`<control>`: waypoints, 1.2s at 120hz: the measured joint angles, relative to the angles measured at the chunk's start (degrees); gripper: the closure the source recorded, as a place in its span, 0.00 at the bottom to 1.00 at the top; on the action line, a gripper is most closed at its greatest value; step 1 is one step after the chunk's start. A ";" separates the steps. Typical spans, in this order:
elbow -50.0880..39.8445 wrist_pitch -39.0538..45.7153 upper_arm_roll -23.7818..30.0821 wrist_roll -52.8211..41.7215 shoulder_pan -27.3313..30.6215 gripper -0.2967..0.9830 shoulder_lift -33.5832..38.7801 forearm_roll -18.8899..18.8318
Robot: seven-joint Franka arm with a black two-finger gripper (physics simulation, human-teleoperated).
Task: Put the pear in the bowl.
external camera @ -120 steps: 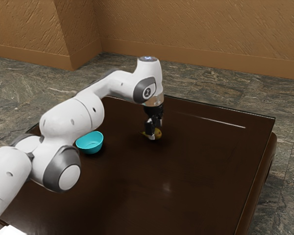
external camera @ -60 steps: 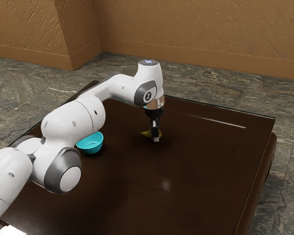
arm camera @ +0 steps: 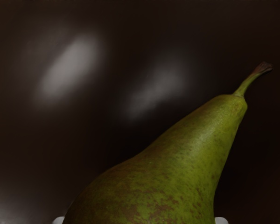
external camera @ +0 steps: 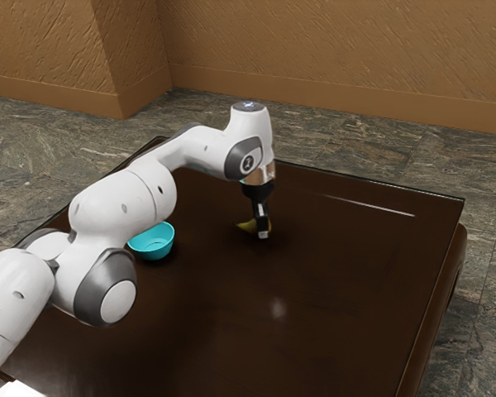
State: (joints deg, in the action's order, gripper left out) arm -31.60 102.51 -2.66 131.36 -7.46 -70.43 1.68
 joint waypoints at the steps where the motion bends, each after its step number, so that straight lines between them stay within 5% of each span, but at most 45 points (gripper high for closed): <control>1: -0.04 0.00 -0.01 0.04 0.01 0.51 0.05 0.00; 28: -7.05 0.87 0.03 0.98 -0.31 0.58 7.11 -0.93; 46: -18.10 1.16 0.32 1.38 0.91 0.62 18.87 -3.07; 83: -56.13 10.84 0.01 1.75 10.60 0.67 42.00 -3.74; 120: -64.32 21.85 0.18 1.03 15.83 0.62 42.39 -1.33; 144: -65.67 24.67 0.17 0.46 16.07 0.42 42.37 -1.15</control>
State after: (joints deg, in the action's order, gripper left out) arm -97.26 127.18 -2.49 131.82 8.61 -28.06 0.53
